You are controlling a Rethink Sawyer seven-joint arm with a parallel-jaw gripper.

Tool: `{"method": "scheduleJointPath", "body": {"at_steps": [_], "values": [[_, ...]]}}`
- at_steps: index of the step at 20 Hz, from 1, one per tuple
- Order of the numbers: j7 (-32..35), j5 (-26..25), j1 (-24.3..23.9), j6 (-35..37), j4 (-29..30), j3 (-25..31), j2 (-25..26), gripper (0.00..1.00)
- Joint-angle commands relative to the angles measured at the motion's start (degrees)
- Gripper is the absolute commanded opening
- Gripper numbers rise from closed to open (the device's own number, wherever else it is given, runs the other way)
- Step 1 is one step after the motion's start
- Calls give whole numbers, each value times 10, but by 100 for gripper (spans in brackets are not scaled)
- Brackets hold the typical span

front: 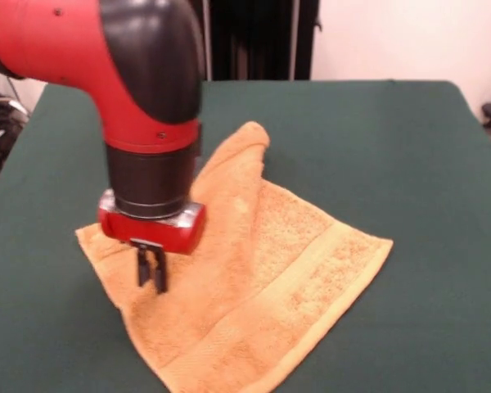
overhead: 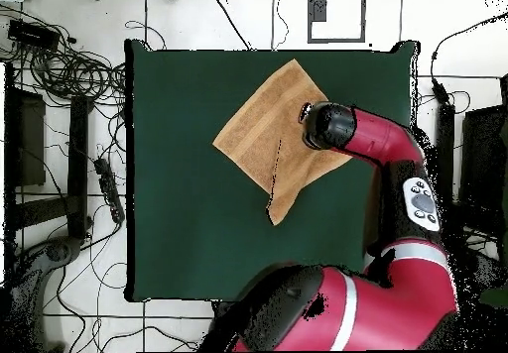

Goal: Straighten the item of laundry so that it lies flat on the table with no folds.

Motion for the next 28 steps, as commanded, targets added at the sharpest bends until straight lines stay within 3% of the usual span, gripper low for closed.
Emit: {"method": "scheduleJointPath", "body": {"at_steps": [1,10,11,24,28], "values": [[-94,-33,-24,69,-24,70,-15,0],[-79,-46,-31,56,-11,89,-16,0],[-76,-49,-33,49,-8,92,-17,100],[-42,-54,-36,20,10,106,-22,100],[-6,-45,-25,7,68,103,-56,100]]}}
